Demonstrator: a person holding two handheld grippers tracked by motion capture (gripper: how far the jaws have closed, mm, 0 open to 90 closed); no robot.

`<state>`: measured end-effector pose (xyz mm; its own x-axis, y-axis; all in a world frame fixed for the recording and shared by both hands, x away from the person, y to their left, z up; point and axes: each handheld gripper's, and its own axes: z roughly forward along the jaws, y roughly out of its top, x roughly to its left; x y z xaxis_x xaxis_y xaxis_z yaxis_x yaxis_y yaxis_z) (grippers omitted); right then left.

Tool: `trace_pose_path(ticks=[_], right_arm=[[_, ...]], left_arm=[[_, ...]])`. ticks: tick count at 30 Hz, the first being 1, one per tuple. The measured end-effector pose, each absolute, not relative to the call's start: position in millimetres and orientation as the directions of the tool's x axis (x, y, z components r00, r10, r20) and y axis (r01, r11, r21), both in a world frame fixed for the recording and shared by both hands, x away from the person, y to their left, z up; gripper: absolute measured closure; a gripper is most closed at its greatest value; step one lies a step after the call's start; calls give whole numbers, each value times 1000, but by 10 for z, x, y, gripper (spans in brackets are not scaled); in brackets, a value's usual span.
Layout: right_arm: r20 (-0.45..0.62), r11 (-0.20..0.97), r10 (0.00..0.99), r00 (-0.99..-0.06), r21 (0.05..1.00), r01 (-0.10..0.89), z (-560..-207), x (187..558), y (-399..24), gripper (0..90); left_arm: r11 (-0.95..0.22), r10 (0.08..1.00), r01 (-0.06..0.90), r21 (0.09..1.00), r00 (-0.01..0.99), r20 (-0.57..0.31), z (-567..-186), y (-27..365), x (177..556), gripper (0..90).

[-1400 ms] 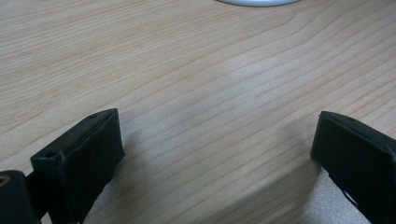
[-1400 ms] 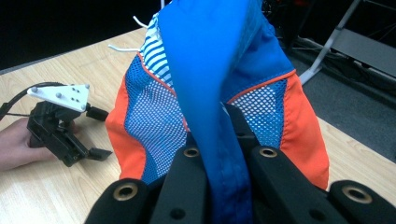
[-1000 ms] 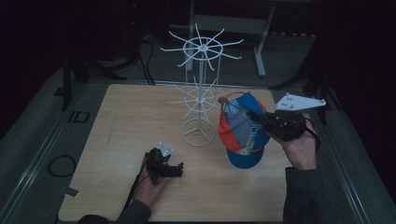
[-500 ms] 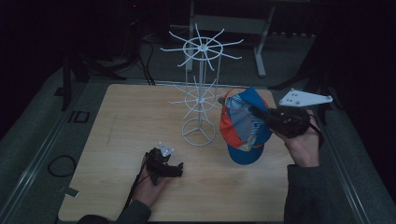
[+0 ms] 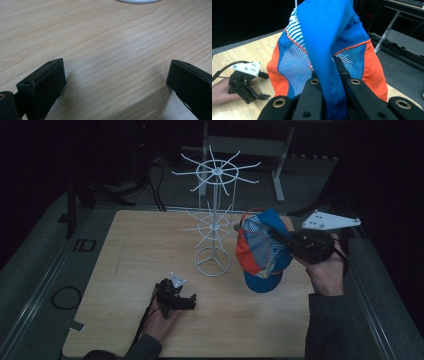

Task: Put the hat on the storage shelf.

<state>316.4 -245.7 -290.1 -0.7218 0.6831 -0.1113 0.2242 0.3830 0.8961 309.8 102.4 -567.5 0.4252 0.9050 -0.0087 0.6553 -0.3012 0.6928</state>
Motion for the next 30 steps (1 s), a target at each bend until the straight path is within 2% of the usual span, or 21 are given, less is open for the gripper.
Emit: trace_pose_path(ticks=[21, 30], right_arm=[[-136, 376, 680, -720, 908, 184, -2730, 3186, -2466, 884], [-106, 330, 669, -735, 929, 166, -2686, 3201, -2523, 884]], left_arm=[[-300, 905, 654, 694, 425, -8, -5676, 1023, 3098, 27], [-301, 905, 654, 694, 425, -8, -5677, 1023, 3098, 26]])
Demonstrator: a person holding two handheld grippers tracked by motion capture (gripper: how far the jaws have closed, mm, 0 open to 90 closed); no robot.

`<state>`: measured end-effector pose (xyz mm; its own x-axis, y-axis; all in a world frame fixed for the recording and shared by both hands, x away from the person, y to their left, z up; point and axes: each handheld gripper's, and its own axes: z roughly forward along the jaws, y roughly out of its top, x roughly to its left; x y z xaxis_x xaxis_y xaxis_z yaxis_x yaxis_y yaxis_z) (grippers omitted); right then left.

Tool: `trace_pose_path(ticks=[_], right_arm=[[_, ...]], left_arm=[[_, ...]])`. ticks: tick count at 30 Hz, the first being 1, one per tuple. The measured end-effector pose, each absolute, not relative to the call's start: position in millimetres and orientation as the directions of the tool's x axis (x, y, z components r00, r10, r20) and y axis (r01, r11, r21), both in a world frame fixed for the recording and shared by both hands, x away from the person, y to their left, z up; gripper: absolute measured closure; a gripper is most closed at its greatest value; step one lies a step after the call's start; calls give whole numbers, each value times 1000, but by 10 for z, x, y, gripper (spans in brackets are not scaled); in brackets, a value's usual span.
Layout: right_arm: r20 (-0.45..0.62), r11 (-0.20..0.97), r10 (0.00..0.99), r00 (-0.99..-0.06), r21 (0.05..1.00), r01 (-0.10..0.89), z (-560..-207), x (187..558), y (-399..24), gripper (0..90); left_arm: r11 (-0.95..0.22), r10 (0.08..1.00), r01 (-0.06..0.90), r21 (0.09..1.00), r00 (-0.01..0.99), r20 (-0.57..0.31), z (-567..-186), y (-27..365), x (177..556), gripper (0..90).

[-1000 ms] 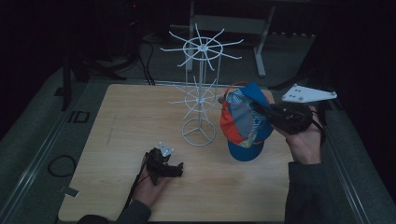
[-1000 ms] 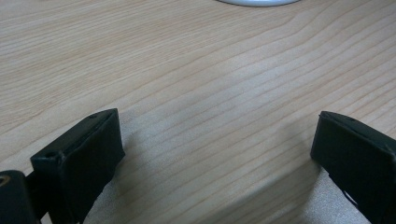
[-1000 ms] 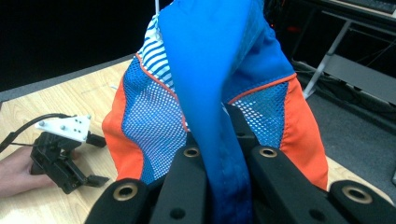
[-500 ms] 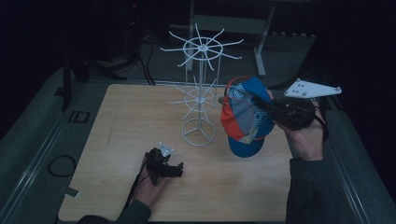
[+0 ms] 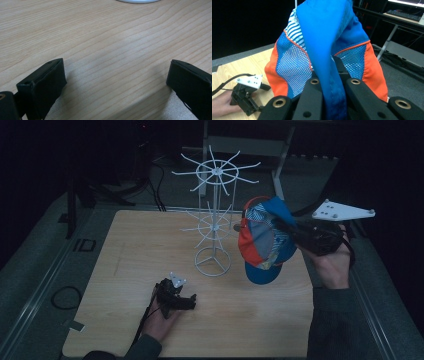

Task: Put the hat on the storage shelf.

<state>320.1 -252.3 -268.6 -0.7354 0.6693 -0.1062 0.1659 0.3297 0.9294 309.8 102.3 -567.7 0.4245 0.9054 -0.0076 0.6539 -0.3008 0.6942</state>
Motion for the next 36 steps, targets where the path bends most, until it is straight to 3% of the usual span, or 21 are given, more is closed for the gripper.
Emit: trace_pose_path(ticks=[29, 36], right_arm=[[-58, 186, 653, -755, 979, 86, -2384, 3259, -2571, 883], [-26, 167, 647, -762, 980, 109, -2413, 3392, -2510, 883]], left_arm=[[-305, 904, 654, 693, 428, -6, -5676, 1026, 3096, 26], [-305, 904, 654, 693, 428, -6, -5676, 1026, 3097, 26]])
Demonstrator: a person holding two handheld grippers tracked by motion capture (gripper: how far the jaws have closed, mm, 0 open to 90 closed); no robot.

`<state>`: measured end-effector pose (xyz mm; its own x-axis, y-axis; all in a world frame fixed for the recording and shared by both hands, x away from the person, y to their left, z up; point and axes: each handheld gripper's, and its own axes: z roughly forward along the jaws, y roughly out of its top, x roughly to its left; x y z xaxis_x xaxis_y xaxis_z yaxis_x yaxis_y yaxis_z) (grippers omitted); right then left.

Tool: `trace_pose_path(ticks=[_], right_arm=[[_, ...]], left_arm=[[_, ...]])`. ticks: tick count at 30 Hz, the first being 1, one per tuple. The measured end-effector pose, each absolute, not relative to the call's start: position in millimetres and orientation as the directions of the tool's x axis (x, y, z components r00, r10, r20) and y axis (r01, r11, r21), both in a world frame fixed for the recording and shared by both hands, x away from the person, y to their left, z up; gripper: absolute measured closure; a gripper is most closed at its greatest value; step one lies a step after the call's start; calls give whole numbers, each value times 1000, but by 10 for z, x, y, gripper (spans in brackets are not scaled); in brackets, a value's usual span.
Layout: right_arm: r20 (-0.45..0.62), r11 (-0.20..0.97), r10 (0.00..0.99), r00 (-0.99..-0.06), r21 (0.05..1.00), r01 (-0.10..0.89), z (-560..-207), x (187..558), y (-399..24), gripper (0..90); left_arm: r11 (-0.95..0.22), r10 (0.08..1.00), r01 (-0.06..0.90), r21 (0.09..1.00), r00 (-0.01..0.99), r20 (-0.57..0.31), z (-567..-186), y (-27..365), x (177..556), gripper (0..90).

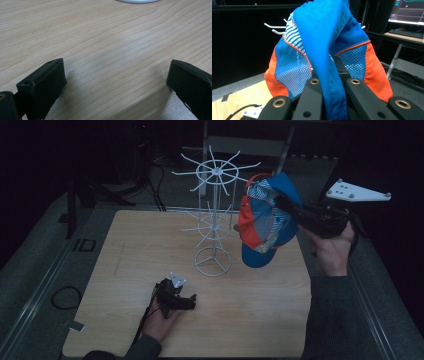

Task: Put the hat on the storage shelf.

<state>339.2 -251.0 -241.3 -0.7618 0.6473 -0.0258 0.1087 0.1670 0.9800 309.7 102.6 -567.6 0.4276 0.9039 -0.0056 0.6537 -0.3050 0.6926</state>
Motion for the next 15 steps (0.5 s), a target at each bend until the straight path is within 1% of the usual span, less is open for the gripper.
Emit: trace_pose_path(ticks=[12, 14, 15], right_arm=[[-5, 246, 645, -764, 948, 202, -2662, 3594, -2325, 864], [3, 262, 639, -769, 940, 221, -2714, 3608, -2311, 823], [2, 271, 636, -772, 935, 226, -2735, 3613, -2307, 781]], left_arm=[[-307, 903, 656, 689, 430, -7, -5673, 1028, 3096, 26], [-302, 905, 654, 693, 426, -8, -5677, 1024, 3096, 26], [-303, 904, 655, 692, 427, -8, -5676, 1025, 3096, 26]])
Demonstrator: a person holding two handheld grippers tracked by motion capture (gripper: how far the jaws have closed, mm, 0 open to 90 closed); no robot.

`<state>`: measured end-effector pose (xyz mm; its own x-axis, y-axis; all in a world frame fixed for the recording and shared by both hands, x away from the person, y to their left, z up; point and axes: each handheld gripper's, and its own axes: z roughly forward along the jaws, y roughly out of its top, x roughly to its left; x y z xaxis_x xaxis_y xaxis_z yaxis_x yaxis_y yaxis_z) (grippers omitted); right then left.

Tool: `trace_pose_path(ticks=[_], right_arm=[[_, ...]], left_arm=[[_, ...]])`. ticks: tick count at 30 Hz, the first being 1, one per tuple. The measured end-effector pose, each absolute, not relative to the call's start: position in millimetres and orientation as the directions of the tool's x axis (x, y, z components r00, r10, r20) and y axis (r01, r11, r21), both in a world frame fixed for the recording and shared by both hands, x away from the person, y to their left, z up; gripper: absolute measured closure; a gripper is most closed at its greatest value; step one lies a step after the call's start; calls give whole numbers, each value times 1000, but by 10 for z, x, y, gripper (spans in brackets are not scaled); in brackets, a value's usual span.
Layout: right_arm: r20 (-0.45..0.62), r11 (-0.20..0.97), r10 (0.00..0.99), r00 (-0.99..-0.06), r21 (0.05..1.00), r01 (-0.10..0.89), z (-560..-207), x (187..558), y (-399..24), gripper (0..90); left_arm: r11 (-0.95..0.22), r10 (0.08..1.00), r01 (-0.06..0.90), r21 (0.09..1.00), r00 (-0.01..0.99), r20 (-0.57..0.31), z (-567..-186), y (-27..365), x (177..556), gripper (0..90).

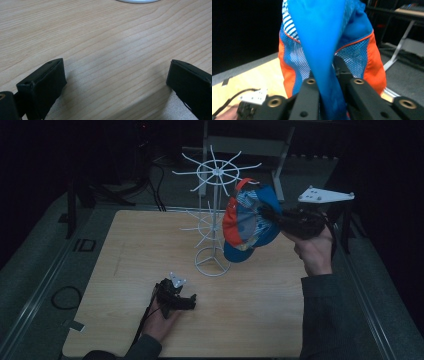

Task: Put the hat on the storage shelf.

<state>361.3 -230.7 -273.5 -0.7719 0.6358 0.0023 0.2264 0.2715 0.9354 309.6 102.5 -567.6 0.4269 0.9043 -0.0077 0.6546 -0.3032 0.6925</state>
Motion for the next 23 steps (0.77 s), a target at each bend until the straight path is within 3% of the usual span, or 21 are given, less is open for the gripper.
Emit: trace_pose_path(ticks=[4, 8, 13, 23], right_arm=[[-15, 298, 644, -765, 926, 232, -2780, 3567, -2293, 510], [-36, 314, 672, -739, 919, 240, -2817, 3469, -2307, 299], [-30, 297, 722, -692, 916, 270, -2927, 3351, -2429, 204], [26, 285, 733, -680, 896, 341, -3185, 3281, -2526, 167]], left_arm=[[-304, 904, 656, 691, 428, -10, -5674, 1026, 3096, 26], [-301, 905, 655, 693, 426, -10, -5676, 1024, 3096, 26], [-301, 905, 655, 693, 426, -10, -5676, 1024, 3096, 26], [-302, 904, 656, 691, 427, -11, -5674, 1025, 3096, 26]])
